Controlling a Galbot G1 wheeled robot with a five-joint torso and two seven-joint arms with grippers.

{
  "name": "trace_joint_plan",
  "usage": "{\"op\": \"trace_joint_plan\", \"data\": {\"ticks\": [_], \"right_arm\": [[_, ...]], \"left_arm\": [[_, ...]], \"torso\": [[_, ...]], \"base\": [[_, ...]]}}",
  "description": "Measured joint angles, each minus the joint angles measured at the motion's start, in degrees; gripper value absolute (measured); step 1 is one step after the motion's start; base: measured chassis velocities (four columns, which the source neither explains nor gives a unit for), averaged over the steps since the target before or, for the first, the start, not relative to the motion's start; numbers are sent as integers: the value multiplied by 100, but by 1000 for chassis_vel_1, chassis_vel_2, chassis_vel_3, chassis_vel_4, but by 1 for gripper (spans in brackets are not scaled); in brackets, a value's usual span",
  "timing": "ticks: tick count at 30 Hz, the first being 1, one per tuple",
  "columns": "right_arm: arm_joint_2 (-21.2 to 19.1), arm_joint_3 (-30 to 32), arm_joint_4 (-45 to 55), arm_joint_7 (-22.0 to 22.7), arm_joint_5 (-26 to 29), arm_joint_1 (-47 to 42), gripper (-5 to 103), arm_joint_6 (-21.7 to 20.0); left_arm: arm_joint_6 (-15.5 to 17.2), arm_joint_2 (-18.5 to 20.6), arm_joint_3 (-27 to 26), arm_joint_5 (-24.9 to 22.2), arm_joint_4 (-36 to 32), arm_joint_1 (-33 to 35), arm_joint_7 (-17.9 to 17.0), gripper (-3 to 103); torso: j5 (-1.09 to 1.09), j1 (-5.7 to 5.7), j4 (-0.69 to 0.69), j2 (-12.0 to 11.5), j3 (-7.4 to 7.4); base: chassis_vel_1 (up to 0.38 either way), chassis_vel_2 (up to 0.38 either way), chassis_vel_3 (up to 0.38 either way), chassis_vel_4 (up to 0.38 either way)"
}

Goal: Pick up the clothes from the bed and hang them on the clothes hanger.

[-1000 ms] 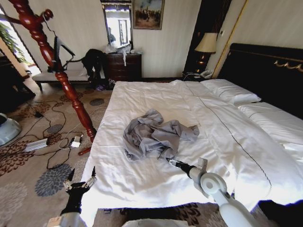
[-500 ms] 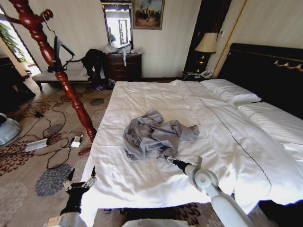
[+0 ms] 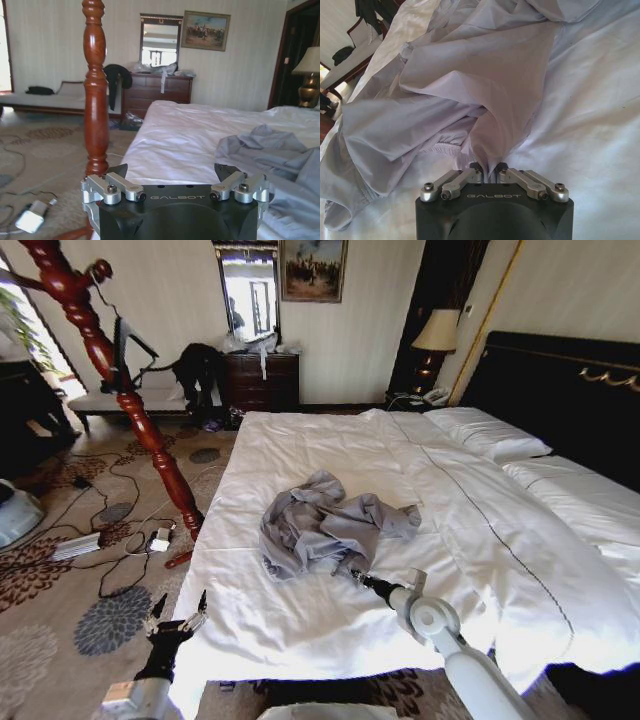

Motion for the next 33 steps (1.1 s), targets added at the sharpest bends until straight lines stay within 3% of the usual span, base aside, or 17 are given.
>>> {"op": "trace_joint_plan", "data": {"ticks": [2, 4, 11, 15, 16, 20, 26, 28, 31, 33], "right_arm": [[-14, 15, 13, 22, 5, 0, 5, -4], [-47, 33, 29, 47, 13, -6, 2, -9], [-86, 100, 76, 83, 60, -1, 0, -17], [-132, 165, 107, 90, 80, -17, 0, -20], [-132, 165, 107, 90, 80, -17, 0, -20], [-155, 193, 111, 115, 85, -30, 0, -23], [-170, 186, 99, 187, 135, 25, 0, -31], [-183, 127, 73, 202, 169, 95, 0, -32], [-246, -97, -32, 235, 291, 361, 0, -35], [-267, -120, -42, 241, 321, 398, 0, -40]], "left_arm": [[214, 295, 99, -439, -102, -89, -50, 99], [459, 610, 266, -948, -151, -235, -188, 99], [862, 1288, 675, -1790, 39, -878, -536, 99], [1138, 1907, 1062, -2991, 101, -1673, -782, 99], [1138, 1907, 1062, -2991, 101, -1673, -782, 99], [1268, 2334, 1577, -3771, 343, -2472, -988, 99], [1358, 2497, 2481, -4067, 906, -3353, -1092, 98], [1362, 2474, 2558, -4080, 968, -3396, -1091, 98], [1351, 2433, 2712, -4116, 1070, -3471, -1003, 98], [1350, 2465, 2782, -4188, 1078, -3537, -977, 98]], "torso": [[1, 0, 0, 0, 0], [1, 0, -1, 0, 0], [-1, 0, 1, 0, 0], [1, 0, -1, 0, 0], [1, 0, -1, 0, 0], [1, 1, -1, 0, 0], [0, 1, -3, 0, 0], [0, 0, -3, 0, 0], [1, 1, 7, 0, 0], [0, 1, 0, 0, 0]], "base": [[0, 0, 0, 0], [0, 0, 0, 0], [0, 0, 0, 0], [0, 0, 0, 0], [0, 0, 0, 0], [0, 0, 0, 0], [0, 0, 0, 0], [0, 0, 0, 0], [0, 0, 0, 0], [0, 0, 0, 0]]}}
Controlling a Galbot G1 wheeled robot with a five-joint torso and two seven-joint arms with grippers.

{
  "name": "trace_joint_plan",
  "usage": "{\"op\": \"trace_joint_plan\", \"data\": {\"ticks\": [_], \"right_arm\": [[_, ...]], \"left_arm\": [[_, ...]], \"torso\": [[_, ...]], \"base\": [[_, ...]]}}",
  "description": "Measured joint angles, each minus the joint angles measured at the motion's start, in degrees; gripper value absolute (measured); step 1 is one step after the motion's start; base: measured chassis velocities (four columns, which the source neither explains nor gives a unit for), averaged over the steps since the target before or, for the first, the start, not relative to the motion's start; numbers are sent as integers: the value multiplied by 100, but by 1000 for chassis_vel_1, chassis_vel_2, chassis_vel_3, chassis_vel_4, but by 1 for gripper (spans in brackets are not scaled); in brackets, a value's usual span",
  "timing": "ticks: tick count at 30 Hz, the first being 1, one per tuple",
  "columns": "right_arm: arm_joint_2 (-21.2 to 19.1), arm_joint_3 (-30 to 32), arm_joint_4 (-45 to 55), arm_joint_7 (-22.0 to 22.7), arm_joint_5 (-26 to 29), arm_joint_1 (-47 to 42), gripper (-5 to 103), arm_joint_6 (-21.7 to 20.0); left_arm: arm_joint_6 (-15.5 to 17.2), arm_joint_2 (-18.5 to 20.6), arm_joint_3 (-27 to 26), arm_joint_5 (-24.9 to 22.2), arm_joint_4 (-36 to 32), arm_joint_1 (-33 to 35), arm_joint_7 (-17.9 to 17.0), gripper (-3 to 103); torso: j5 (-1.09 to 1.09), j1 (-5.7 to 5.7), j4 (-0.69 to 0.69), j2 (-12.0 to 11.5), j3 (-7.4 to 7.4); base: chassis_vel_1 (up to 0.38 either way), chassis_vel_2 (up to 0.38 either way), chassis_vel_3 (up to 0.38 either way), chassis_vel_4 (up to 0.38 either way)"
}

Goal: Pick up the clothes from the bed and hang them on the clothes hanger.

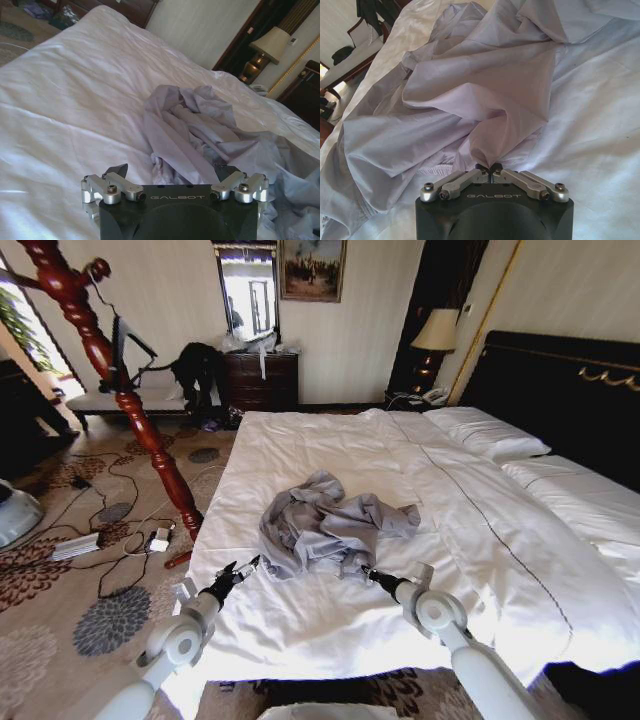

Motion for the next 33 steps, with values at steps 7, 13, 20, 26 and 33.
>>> {"op": "trace_joint_plan", "data": {"ticks": [7, 13, 20, 26, 33], "right_arm": [[-24, -247, -142, 6, 120, 327, 0, -3], [-65, -241, -157, 16, 171, 346, 0, -2], [-130, -176, -157, 22, 237, 348, 0, 5], [-93, -100, -201, 11, 241, 343, 0, 11], [-57, -97, -255, -4, 257, 388, 0, 13]], "left_arm": [[-26, 70, 69, -223, 42, -124, 64, 96], [-26, -29, 515, -415, 295, -731, 153, 94], [45, -51, 1176, -762, 579, -1504, 99, 77], [73, 11, 1397, -870, 676, -1577, 8, 72], [98, -169, 1528, -957, 850, -1640, -38, 82]], "torso": [[1, 0, 6, 0, 0], [1, -1, -2, 0, 0], [2, 0, -3, 0, 0], [2, -1, 0, 1, 0], [1, -1, -1, 1, 0]], "base": [[0, 0, 0, 0], [0, 0, 0, 0], [0, 0, 0, 0], [0, 0, 0, 0], [0, 0, 0, 0]]}}
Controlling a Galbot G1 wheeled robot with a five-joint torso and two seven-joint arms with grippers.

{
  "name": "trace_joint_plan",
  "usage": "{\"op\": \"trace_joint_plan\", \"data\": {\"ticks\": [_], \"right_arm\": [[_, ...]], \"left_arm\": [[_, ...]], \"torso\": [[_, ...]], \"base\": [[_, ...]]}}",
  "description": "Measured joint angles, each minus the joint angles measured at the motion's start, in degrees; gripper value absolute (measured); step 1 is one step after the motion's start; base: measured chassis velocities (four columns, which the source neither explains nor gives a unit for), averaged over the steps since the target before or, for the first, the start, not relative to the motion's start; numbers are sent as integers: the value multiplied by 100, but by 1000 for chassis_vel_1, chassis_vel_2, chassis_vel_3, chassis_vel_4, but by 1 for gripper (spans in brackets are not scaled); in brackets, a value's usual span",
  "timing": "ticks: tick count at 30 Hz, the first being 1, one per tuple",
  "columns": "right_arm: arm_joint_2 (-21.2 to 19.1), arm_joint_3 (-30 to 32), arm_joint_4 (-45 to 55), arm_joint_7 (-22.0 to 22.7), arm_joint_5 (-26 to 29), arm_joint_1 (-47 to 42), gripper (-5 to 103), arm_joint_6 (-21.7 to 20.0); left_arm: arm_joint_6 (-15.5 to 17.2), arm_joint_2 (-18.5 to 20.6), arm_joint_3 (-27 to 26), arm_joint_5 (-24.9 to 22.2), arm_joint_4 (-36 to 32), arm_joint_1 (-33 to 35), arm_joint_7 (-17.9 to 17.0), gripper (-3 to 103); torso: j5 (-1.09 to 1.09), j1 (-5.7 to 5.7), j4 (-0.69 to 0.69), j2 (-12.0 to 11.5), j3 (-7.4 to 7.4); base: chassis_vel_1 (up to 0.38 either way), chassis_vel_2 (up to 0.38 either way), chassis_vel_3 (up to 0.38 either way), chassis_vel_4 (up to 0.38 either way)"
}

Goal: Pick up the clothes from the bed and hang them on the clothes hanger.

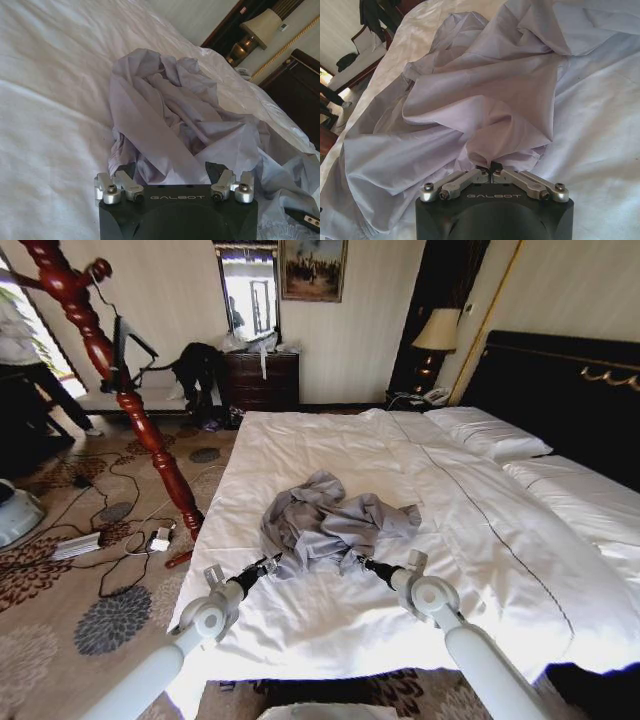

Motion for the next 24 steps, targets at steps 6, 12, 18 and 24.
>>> {"op": "trace_joint_plan", "data": {"ticks": [6, 12, 18, 24], "right_arm": [[-18, 16, -5, -2, 0, -31, 0, 0], [-29, 48, -4, -2, 3, -50, 0, 1], [-25, 49, -3, 1, 10, -59, 0, 3], [-26, 80, 42, 6, 31, -116, 0, 5]], "left_arm": [[23, -140, 49, -40, 177, -158, -43, 92], [31, -330, 180, -43, 384, -388, -62, 72], [27, -458, 261, -52, 499, -516, -92, 50], [32, -462, 286, -53, 536, -552, -108, 29]], "torso": [[0, 0, 0, 0, 0], [0, 0, 0, 0, 0], [1, 0, 0, 0, 0], [0, 0, 0, 0, 0]], "base": [[0, 0, 0, 0], [0, 0, 0, 0], [0, 0, 0, 0], [0, 0, 0, 0]]}}
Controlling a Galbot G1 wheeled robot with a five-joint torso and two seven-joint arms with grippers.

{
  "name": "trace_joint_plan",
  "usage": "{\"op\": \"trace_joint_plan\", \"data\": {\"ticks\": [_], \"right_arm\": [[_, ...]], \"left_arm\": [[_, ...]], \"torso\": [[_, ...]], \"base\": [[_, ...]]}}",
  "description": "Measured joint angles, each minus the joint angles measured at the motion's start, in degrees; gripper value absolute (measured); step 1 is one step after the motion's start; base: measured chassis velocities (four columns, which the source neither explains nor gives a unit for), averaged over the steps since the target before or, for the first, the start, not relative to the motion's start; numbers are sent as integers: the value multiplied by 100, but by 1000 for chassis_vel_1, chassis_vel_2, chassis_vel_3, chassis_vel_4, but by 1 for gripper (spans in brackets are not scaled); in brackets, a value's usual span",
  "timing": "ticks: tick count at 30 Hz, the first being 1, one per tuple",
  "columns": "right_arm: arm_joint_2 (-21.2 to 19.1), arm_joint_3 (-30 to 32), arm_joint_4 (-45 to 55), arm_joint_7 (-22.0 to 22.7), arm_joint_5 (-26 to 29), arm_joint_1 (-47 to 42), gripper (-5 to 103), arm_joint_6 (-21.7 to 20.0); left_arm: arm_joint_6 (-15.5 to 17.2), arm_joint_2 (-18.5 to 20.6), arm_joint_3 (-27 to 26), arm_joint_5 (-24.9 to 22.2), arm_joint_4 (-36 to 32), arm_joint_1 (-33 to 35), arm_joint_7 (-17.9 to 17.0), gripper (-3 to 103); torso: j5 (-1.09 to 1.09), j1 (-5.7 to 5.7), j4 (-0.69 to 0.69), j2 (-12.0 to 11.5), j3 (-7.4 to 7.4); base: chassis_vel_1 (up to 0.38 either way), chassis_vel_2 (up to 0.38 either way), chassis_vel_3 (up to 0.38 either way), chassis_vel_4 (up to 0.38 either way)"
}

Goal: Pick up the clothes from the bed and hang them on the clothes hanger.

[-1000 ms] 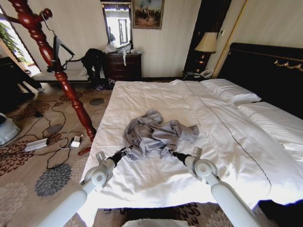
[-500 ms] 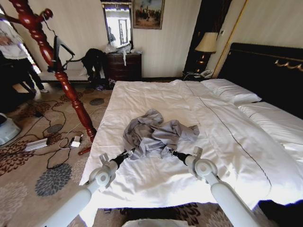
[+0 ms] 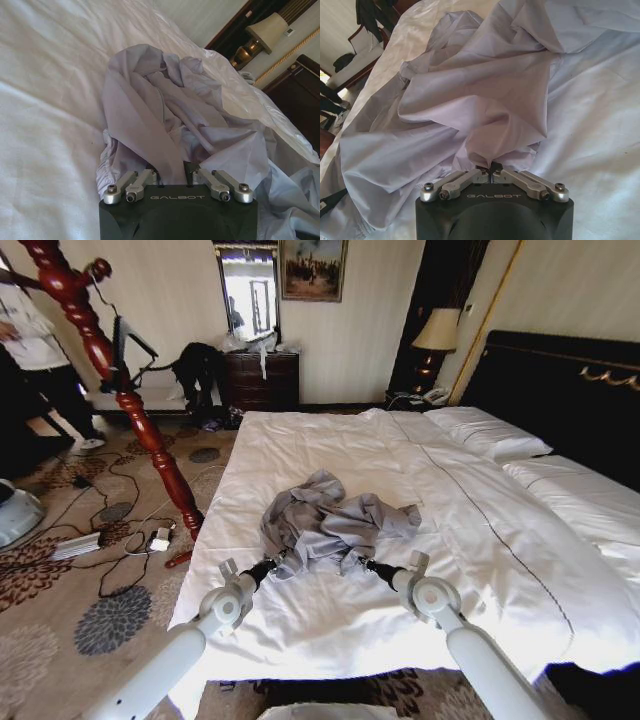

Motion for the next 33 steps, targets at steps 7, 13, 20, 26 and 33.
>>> {"op": "trace_joint_plan", "data": {"ticks": [7, 13, 20, 26, 33], "right_arm": [[-18, 45, 99, 12, 45, -71, 0, 0], [-173, 232, 359, 76, 215, -269, 0, -45], [-603, 874, 1183, 395, 975, -797, 0, -458], [-1045, 1565, 1948, 689, 1414, -1502, 0, -843], [-1457, 2428, 2566, 887, 1582, -2579, 0, -922]], "left_arm": [[0, 39, -187, 107, -156, 142, -89, 3], [30, 259, -790, 64, -643, 436, -177, 0], [35, 862, -1533, -63, -1371, 1089, -286, 0], [157, 1250, -2364, -106, -2128, 1851, -636, 0], [407, 1625, -3459, -152, -3224, 3449, -1127, 0]], "torso": [[-1, 0, 0, 0, 0], [1, 0, 0, 0, 0], [1, 0, 0, 0, 0], [-1, -1, 0, 1, -1], [1, -1, 1, 0, -1]], "base": [[0, 0, 0, 0], [0, 0, 0, 0], [0, 0, 0, 0], [0, 0, 0, 0], [0, 0, 0, 0]]}}
